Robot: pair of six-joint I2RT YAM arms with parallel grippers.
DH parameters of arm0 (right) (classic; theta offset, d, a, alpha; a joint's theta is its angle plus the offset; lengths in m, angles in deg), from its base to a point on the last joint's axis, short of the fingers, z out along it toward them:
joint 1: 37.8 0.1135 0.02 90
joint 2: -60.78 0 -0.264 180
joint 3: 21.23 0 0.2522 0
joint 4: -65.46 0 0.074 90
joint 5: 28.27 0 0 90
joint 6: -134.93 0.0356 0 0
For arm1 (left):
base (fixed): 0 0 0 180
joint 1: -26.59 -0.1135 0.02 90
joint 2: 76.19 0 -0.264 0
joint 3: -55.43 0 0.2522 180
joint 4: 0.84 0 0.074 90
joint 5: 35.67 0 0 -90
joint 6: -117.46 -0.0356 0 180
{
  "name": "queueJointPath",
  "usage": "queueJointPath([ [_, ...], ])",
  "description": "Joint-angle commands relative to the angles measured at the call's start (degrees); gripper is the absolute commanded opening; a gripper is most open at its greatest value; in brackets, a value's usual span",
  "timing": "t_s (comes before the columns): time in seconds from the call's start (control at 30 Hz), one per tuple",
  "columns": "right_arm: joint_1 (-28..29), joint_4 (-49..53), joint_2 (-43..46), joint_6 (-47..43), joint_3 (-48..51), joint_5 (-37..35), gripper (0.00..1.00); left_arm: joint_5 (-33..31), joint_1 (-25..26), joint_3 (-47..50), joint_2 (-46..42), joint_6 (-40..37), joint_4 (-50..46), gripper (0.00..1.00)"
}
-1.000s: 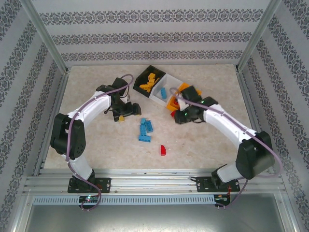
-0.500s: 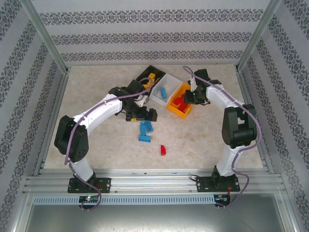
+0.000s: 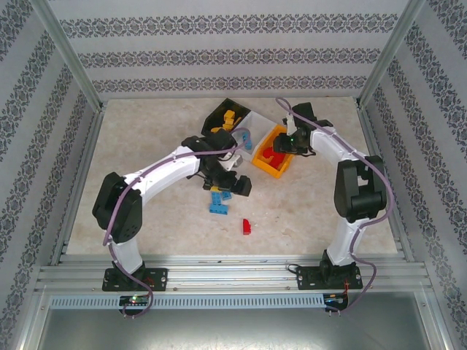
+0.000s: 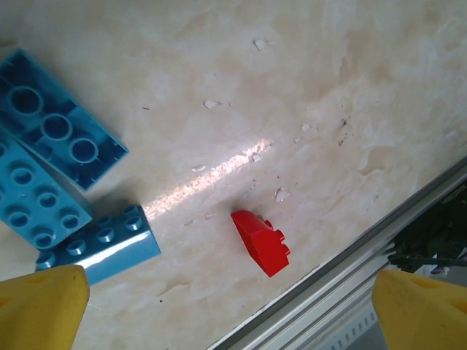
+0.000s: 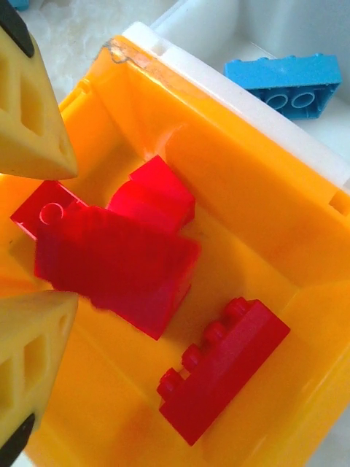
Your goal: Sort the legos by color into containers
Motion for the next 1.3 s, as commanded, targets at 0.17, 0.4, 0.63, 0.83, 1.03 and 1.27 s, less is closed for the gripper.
queueJointPath([
  [0.17,1.8,-2.3,11.7,0.3,4.7,-0.1,0.46,-0.4,5.2,-0.3,2.1,2.8,-5.6,0.97],
  [0.4,2.1,-3.7,18.5,0.7,11.6,0.1,0.46,1.1,10.3,0.2,6.5,8.3,-5.5,0.9],
  [0.63,1.3,-3.4,21.0,-0.1,14.6,0.5,0.46,2.8,12.8,-4.1,12.3,9.3,-10.0,0.81],
  [0.83,0.4,-3.9,22.5,0.0,16.3,0.9,0.45,3.4,13.9,-5.6,17.0,9.9,-11.7,0.71],
  [1.03,-0.3,-4.1,23.1,0.1,17.2,1.5,0.44,2.2,14.0,-9.3,21.3,8.4,-14.7,0.59],
  [1.27,-1.1,-4.2,23.2,0.2,17.0,1.6,0.44,0.5,13.2,-13.0,23.3,6.4,-17.9,0.33],
])
